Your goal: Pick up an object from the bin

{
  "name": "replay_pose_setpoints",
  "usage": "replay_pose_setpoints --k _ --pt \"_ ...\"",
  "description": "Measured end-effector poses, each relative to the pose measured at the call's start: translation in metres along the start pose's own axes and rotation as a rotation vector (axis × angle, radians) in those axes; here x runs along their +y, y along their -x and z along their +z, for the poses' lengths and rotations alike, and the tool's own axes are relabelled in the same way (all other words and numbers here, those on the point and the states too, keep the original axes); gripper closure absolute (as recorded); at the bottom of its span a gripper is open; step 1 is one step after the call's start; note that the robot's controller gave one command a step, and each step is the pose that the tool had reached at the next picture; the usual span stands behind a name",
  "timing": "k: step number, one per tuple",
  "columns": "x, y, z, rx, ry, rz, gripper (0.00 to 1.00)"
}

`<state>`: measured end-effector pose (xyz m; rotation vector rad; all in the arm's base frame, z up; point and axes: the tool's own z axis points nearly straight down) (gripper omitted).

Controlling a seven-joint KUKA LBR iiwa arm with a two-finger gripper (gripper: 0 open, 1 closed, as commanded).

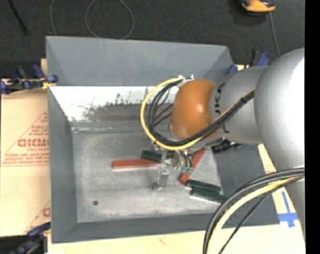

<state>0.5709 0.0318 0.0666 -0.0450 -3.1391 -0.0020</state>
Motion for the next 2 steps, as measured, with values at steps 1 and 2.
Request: replay_pose_setpoints --k 1,2 --pt "-0.001 0.002 -0.005 -0.008 0.000 0.000 1.00" --pt "-0.020 0.042 -0.157 -0.013 -0.004 -0.411 1.00"
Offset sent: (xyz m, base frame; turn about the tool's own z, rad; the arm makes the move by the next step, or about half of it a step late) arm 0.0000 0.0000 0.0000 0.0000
